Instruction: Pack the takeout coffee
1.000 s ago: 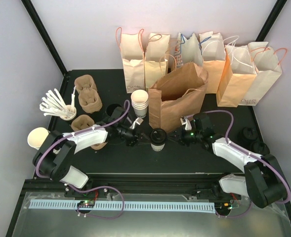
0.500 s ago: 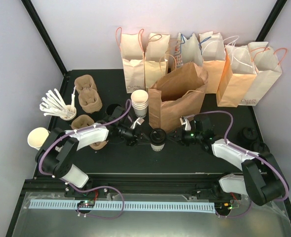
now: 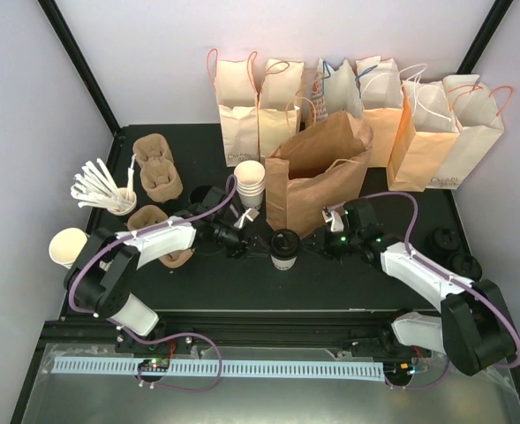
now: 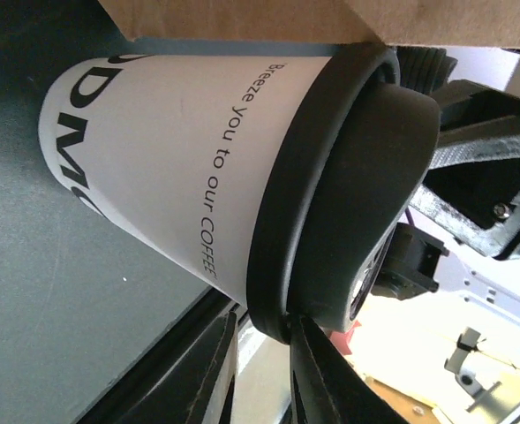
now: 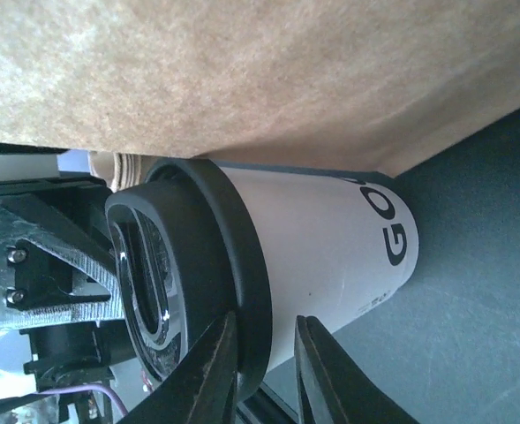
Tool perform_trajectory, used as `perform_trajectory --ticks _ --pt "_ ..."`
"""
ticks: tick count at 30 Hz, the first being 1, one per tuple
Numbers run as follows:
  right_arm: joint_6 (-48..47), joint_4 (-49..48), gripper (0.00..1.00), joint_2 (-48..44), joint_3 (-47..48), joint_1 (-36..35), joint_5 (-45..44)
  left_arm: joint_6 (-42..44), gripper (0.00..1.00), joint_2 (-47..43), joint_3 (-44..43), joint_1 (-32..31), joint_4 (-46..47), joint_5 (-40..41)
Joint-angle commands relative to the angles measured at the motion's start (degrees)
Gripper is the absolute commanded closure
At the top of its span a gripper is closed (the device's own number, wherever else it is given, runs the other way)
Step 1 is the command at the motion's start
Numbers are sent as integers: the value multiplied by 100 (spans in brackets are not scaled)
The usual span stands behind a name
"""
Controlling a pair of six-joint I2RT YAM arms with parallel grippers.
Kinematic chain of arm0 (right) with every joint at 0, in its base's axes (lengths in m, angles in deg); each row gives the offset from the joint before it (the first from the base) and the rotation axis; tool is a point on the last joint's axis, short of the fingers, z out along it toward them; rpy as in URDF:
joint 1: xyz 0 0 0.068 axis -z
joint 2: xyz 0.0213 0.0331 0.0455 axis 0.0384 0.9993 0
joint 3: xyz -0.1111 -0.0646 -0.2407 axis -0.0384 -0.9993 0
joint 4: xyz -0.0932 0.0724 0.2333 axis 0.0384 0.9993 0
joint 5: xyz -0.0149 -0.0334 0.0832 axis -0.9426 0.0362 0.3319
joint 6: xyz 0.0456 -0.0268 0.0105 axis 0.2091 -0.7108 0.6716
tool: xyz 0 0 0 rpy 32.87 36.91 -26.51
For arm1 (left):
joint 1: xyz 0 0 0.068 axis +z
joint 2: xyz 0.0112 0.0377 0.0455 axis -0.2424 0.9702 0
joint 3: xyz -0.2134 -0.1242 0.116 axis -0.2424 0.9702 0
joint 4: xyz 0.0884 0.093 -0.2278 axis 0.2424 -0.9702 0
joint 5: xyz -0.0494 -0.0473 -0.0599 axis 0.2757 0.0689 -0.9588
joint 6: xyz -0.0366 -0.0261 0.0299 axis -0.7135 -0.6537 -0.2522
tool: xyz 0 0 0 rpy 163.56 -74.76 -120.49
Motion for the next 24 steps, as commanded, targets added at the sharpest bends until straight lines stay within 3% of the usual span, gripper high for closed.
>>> perform_trajectory --ticks 1,8,12,17,24 --pt "-394 1220 77 -131 410 -110 -237 -2 80 -56 -310 -93 -452 791" --pt "-483 1599 70 -266 729 -113 -398 33 76 -87 -655 -97 -695 771" --pt "-844 2103 61 -489 1040 -112 -751 7 73 -219 -632 -91 -739 772" --pt "-1399 3075 31 -521 1698 -347 -1526 12 66 -530 -657 -84 -1028 898" --pt "-1380 3776 2 -132 2655 -1643 -3057 112 64 -1477 -682 121 -1864 1812"
